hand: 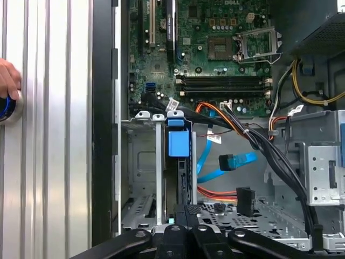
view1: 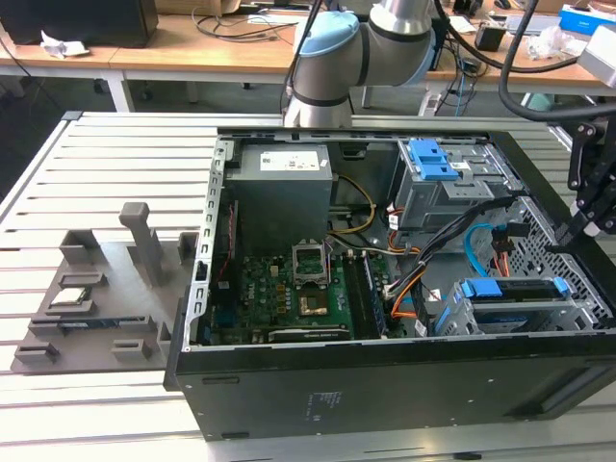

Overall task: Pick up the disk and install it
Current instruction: 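Insert the first disk wire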

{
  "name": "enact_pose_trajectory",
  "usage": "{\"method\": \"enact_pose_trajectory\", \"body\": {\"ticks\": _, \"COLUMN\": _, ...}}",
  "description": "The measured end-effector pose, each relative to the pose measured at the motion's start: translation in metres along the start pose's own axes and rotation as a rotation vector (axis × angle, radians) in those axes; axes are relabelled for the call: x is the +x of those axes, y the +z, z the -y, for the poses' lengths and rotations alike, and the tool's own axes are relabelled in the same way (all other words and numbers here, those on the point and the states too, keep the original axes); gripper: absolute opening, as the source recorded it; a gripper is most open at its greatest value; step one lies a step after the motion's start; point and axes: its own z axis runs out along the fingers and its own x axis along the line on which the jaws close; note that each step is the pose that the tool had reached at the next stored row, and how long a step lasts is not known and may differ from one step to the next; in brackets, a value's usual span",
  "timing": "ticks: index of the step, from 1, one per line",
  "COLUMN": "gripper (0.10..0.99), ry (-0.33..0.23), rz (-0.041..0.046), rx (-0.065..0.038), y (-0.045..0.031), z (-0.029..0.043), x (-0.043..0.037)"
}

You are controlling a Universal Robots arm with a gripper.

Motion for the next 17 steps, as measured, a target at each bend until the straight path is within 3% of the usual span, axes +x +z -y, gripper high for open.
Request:
{"method": "enact_pose_trajectory", "body": {"ticks": 5, "gripper": 0.106, "ry": 0.0, "rz": -0.0048, "rx": 0.0, "y": 0.0041, "z": 0.0113, "x": -0.005}}
{"method": "enact_pose_trajectory", "body": {"ticks": 8, "gripper": 0.106, "ry": 0.0, "rz": -0.0063, "rx": 0.0, "y": 0.0052, "z": 0.0145, "x": -0.0077}}
{"method": "enact_pose_trajectory", "body": {"ticks": 12, "gripper": 0.106, "ry": 0.001, "rz": -0.0106, "rx": 0.0, "y": 0.0062, "z": 0.02, "x": -0.0171}}
{"method": "enact_pose_trajectory", "body": {"ticks": 17, "gripper": 0.106, "ry": 0.001, "rz": -0.0133, "rx": 0.0, "y": 0.0096, "z": 0.0153, "x": -0.0255}}
